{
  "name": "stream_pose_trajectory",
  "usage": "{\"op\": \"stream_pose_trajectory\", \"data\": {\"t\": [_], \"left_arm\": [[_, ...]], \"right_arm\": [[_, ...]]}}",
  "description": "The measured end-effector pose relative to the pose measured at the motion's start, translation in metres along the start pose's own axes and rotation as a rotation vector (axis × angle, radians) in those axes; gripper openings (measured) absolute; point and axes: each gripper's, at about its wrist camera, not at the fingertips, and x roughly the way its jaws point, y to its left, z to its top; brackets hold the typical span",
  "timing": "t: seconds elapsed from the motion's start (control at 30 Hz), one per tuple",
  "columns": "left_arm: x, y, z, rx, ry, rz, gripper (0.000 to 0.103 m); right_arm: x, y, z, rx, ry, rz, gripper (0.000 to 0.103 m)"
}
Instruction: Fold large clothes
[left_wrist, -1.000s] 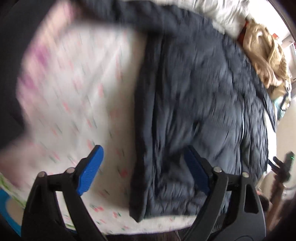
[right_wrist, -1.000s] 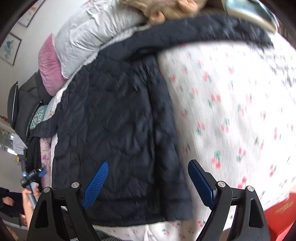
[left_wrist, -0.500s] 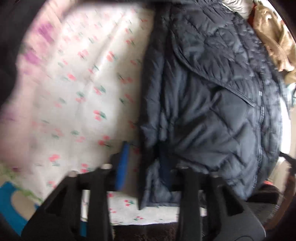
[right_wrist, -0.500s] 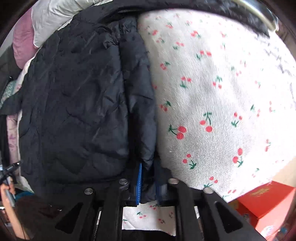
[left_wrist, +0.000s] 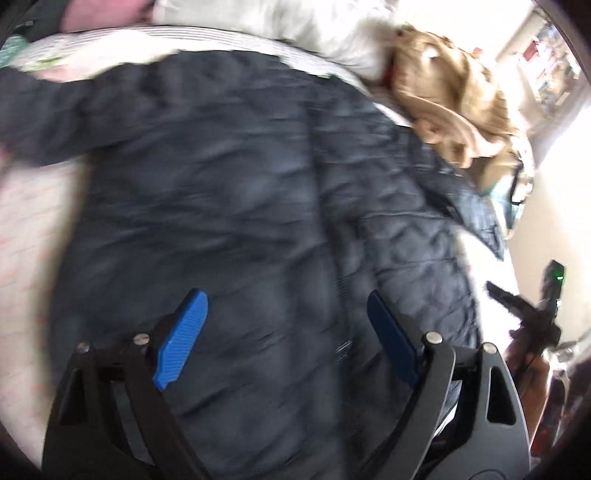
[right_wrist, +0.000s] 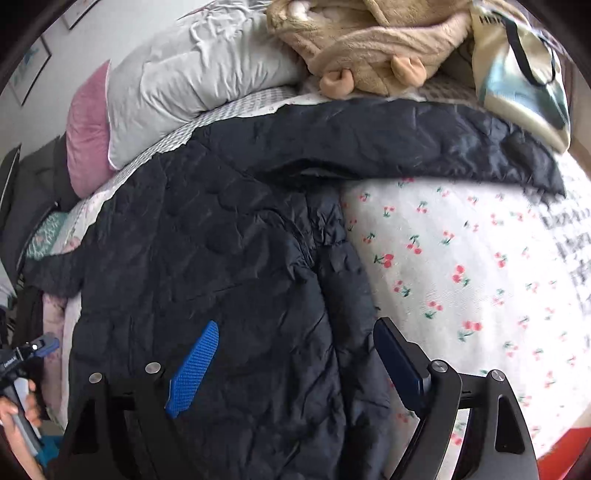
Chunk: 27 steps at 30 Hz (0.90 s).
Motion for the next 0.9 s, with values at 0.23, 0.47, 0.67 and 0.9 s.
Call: {"op": "stream_pose_trajectory", "data": {"t": [0.23, 0.47, 0.67, 0.9], "left_arm": [[0.1, -0.053, 0.015, 0.064, 0.048, -0.078, 0.087], [0.137, -0.067, 0.025, 0.018, 0.013, -0.2, 0.059], [0.138, -0.09, 0.02, 0.103, -0.025, -0.302, 0.004], [0.097, -0.109, 0.0, 0.37, 0.03, -0.373, 0.004]], "right_arm": [[0.012, 0.017, 0.021, -0.035, -0.081, -0.014, 0.087], [0.018, 0.004, 0.027, 0.039, -0.092, 0.029, 0.087], [0.024, -0.006, 0.028, 0.106, -0.067, 0.042, 0.087], [0.011, -0.014, 0.029, 0.1, -0.116, 0.016, 0.087]]}}
